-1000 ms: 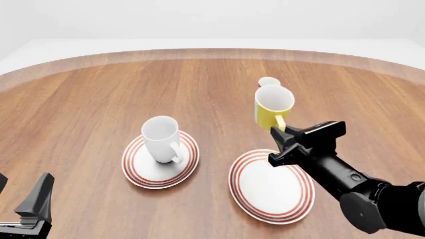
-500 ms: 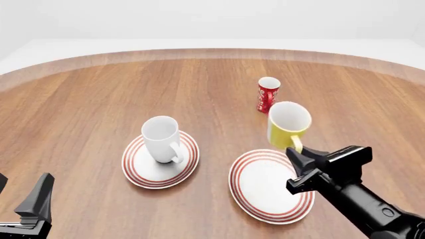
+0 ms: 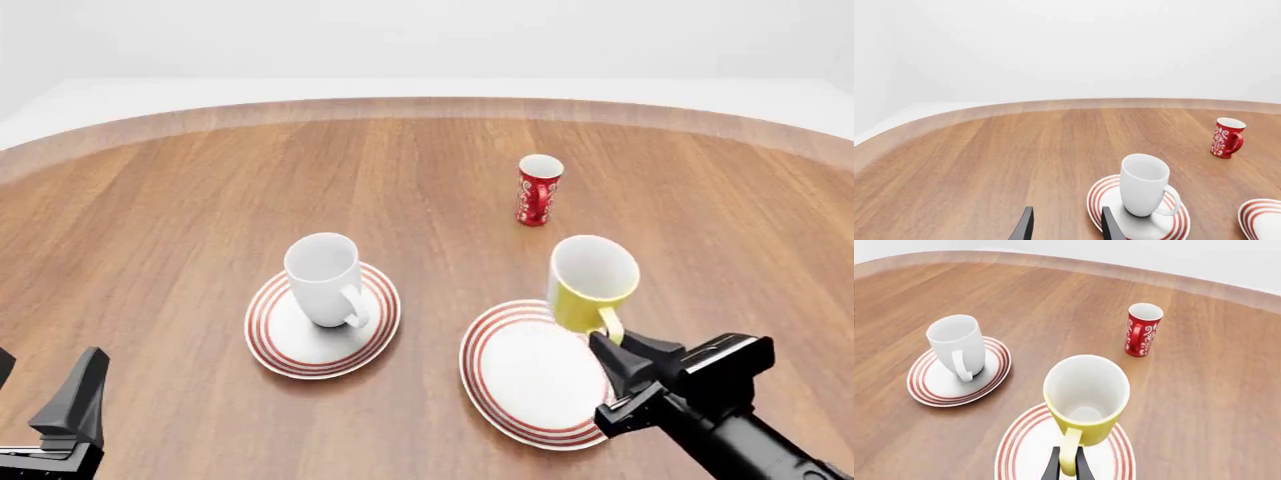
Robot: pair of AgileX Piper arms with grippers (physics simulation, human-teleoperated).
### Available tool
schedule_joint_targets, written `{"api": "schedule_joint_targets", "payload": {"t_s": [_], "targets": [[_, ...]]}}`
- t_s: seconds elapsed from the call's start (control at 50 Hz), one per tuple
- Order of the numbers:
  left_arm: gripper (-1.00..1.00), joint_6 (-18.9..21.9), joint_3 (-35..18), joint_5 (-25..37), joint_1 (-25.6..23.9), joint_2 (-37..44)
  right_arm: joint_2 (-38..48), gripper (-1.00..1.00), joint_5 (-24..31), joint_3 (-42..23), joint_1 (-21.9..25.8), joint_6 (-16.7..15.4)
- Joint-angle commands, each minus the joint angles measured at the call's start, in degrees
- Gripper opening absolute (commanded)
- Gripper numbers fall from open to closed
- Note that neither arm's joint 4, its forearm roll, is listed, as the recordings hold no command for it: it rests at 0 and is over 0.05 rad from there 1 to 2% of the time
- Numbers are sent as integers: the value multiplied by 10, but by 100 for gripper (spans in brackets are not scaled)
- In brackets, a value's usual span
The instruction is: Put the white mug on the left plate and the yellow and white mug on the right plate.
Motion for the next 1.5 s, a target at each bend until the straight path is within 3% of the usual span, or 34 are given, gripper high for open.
{"api": "schedule_joint_targets", "payload": {"t_s": [0.02, 0.62, 0.92, 1.5], "targets": [[100, 0, 0, 0, 0, 0, -19, -100, 1, 27, 9, 2], [100, 0, 0, 0, 0, 0, 172, -100, -151, 38, 34, 22], [100, 0, 0, 0, 0, 0, 227, -100, -193, 39, 36, 19], [100, 0, 0, 0, 0, 0, 264, -100, -214, 39, 33, 21]]}}
